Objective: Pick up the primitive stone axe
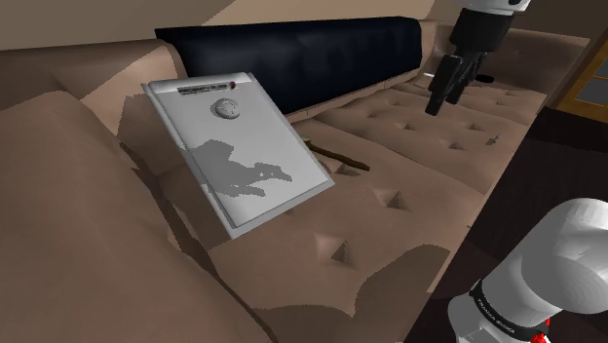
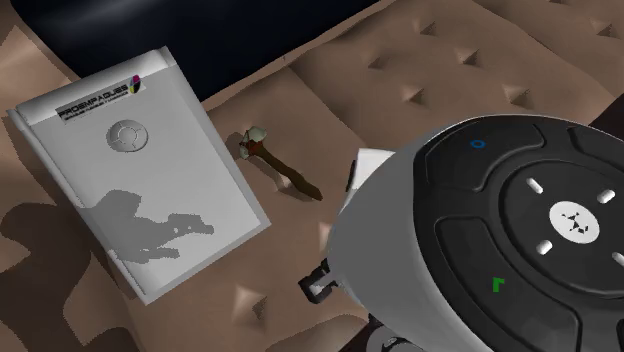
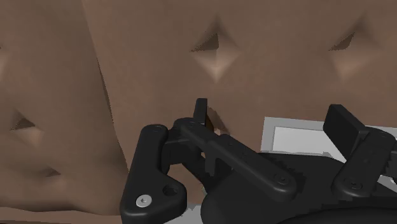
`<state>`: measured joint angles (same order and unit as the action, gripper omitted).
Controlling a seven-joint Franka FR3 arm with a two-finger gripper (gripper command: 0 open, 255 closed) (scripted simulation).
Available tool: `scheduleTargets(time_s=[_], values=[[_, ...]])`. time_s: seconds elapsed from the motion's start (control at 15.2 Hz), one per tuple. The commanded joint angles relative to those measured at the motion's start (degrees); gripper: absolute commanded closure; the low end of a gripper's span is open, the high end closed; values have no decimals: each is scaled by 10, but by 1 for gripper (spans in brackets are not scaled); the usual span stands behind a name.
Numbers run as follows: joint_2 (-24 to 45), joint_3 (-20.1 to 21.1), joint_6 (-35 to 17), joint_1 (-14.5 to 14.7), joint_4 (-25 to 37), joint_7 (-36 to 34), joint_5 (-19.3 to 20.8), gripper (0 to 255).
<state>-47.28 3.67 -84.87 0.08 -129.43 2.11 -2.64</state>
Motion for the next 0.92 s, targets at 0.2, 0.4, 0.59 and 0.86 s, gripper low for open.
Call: scheduleTargets(time_s=[0.2, 0.4, 0.59, 0.86], values=[[44, -6, -51, 1, -11, 19, 5, 0], [94, -11, -101, 3, -16, 37, 9, 0], [148, -15, -148, 4, -13, 55, 12, 0], [225, -19, -205, 6, 2, 77, 16, 0]])
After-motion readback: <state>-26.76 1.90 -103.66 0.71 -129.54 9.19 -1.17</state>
